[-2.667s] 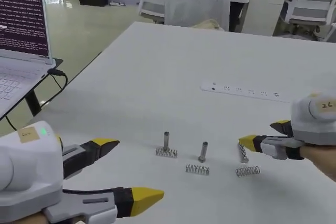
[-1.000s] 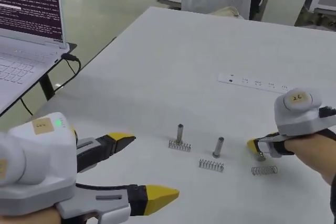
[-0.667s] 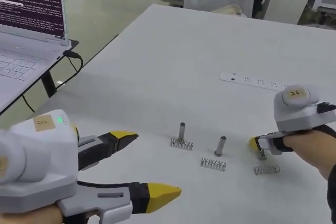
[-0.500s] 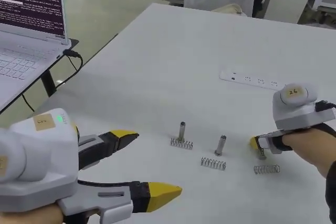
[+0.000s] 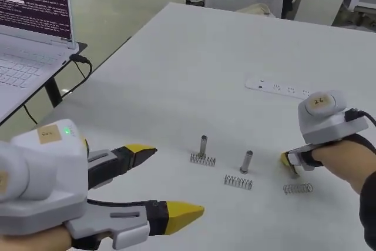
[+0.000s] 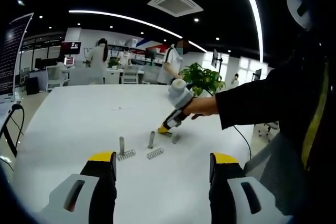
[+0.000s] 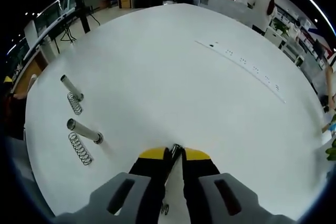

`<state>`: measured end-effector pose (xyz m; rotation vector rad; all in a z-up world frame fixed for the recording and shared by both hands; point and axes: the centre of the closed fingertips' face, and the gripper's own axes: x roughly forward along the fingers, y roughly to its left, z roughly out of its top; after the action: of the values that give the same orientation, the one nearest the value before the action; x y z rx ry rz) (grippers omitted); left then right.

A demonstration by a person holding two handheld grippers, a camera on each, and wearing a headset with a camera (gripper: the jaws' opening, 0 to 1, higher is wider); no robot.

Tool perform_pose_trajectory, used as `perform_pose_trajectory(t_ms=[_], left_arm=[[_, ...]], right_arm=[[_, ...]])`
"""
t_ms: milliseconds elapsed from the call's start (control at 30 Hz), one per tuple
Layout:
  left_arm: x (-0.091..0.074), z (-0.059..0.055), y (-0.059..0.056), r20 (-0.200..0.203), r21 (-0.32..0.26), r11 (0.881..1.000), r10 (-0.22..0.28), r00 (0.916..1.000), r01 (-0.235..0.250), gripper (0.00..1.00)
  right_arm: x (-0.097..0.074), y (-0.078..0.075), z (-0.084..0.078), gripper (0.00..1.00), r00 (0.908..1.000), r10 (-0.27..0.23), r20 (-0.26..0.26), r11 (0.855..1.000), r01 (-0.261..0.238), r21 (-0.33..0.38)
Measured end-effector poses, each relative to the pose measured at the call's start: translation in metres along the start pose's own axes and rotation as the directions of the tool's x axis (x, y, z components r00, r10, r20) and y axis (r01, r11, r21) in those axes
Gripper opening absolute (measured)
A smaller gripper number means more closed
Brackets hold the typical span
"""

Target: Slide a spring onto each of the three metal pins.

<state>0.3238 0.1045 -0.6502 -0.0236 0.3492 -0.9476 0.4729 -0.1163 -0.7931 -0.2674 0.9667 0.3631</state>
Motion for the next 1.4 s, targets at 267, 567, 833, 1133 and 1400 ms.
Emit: perform_pose_trajectory(t_ms=[267,567,833,1133,1400], left_arm=[[0.0,0.001,-0.001,0.0,0.004,1.0,-0.003,1.0,0.003,0.68],[0.0,0.002,-0.003,0.002,0.009,1.0,-0.01,1.0,0.01,0.67],[0.001,0.002,-0.004,0.004,0.014,1.0,-0.015,0.9999,0.015,0.67],[0.003,0.002,-0.007,-0.002,0.025,0.999,-0.025,0.9997,0.025,0.66],[0.003,0.003,-0.009,-0.005,0.035,0.999,-0.03,0.9995,0.03,0.66]], right_arm=[[-0.005,-0.001,-0.001,0.06,1.0,0.008,-0.003,1.0,-0.008,0.002],[-0.013,0.004,-0.005,0.05,0.9998,0.018,0.001,1.0,-0.018,0.0],[-0.022,0.006,-0.001,0.05,0.9993,0.03,0.025,1.0,-0.03,0.009],[-0.036,0.006,-0.001,0.05,0.998,0.031,0.056,0.999,-0.032,0.022],[-0.045,0.005,-0.002,0.05,0.9967,0.025,0.077,0.999,-0.027,0.025]])
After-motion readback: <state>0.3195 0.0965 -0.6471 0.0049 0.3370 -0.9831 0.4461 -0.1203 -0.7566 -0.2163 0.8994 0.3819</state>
